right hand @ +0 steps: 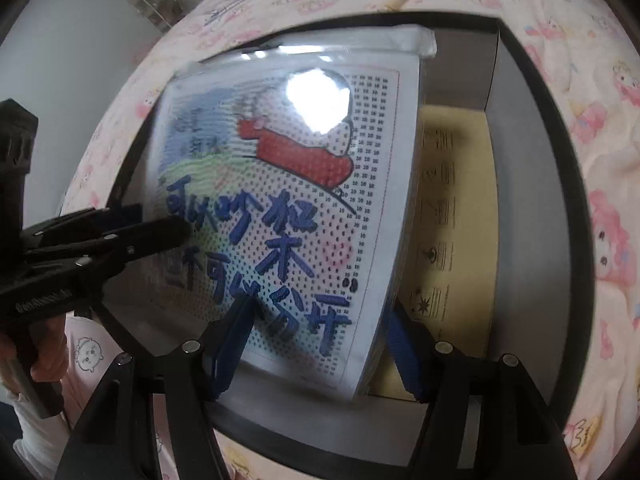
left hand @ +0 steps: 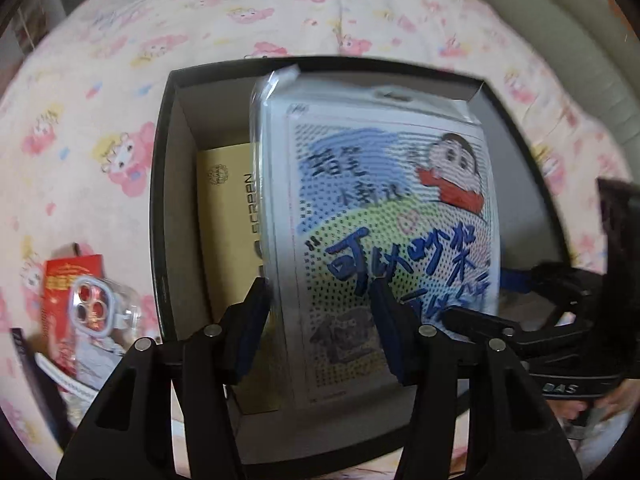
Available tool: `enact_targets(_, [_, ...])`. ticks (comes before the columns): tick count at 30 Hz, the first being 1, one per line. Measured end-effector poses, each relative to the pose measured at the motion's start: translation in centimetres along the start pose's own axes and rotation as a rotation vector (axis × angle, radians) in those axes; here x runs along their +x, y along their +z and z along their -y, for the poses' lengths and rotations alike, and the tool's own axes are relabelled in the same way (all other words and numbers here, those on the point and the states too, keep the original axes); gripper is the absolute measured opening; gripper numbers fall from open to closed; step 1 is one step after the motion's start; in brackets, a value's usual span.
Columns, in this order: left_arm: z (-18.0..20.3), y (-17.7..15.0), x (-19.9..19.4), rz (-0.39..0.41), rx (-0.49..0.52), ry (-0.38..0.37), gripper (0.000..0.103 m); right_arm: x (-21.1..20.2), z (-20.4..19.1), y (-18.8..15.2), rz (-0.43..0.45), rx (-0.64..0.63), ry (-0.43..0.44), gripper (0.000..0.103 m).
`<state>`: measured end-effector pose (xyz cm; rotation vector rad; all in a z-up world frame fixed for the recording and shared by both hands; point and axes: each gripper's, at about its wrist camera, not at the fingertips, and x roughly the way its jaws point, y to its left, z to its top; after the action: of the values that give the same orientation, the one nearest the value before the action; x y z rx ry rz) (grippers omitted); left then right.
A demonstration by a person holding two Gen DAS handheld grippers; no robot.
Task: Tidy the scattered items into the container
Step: 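Lower the bead-art kit into the black box and open the left gripper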
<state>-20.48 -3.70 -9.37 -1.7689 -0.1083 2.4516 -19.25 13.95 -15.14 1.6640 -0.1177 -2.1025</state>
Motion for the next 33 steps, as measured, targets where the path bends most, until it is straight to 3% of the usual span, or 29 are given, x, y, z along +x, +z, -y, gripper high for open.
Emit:
enact_targets(2, [0.8, -0.5, 0.1, 0.0, 0.024, 0.023, 0.052, 0.4, 0.0, -0.4, -0.01, 0.002, -0.007, 0.062])
enact_targets(5, [1.4, -1.2, 1.1, -0.072, 0.017, -0.114, 0.042, 0.6, -0.3, -1.0, 0.0, -0.006, -0.054, 0.062])
enact_targets(6, [1.4, -1.3, 1.2, -0.073, 0.009, -0.116, 0.041, 0.5, -0.3, -1.1, 0.007, -0.007, -0.051, 0.062])
enact_targets(8, [0.9, -1.3, 0.7, -0.026, -0.012, -0.048, 0.041, -0.1, -0.4, -1.4, 0.037, -0.004, -0.043, 0.062])
enact_targets(10, [-0.2, -0.9, 0.1, -0.003, -0.057, -0.043, 0.041, -1.5, -0.9, -1.4, 0.103, -0.024, -0.08, 0.062])
enact_targets(12, [-1.7, -0.2, 0.2, -0.022, -0.129, -0.083, 0.052, -2.5, -1.5, -0.4, 0.158, -0.048, -0.125, 0.062])
enact_targets(14, [-2.3, 0.6, 0.9, -0.062, -0.173, -0.111, 0.061, -2.0, -2.3, 3.8, 0.172, -0.045, -0.193, 0.062])
enact_targets(17, [-2.3, 1.1, 1.6, -0.114, -0.187, -0.038, 0.061, -0.7, -2.6, 5.8, 0.153, -0.1, -0.278, 0.062])
enact_targets(19, [-2.0, 1.9, 1.7, -0.121, -0.198, -0.004, 0.061, 0.2, -1.8, 5.8, 0.125, -0.09, -0.245, 0.062])
enact_targets(21, [-2.1, 1.4, 1.8, -0.134, -0.196, 0.015, 0.062, -2.2, -0.5, 4.9, 0.095, -0.061, -0.19, 0.062])
enact_targets(24, [-2.1, 1.0, 2.8, -0.15, -0.206, 0.039, 0.066, -2.5, 1.1, 3.5, 0.07, -0.034, -0.136, 0.059])
enact_targets(27, [-2.0, 0.5, 2.4, -0.129, -0.232, -0.057, 0.064, -3.2, 1.0, 3.2, 0.074, -0.04, -0.113, 0.059])
enact_targets(30, [-1.4, 0.0, 2.4, -0.159, -0.221, -0.263, 0.053, -3.6, 0.4, 3.4, 0.105, -0.079, -0.16, 0.059])
enact_targets(33, [-2.5, -0.6, 0.9, -0.094, -0.243, -0.285, 0.042, -3.0, 0.8, 3.7, 0.091, -0.07, -0.146, 0.059])
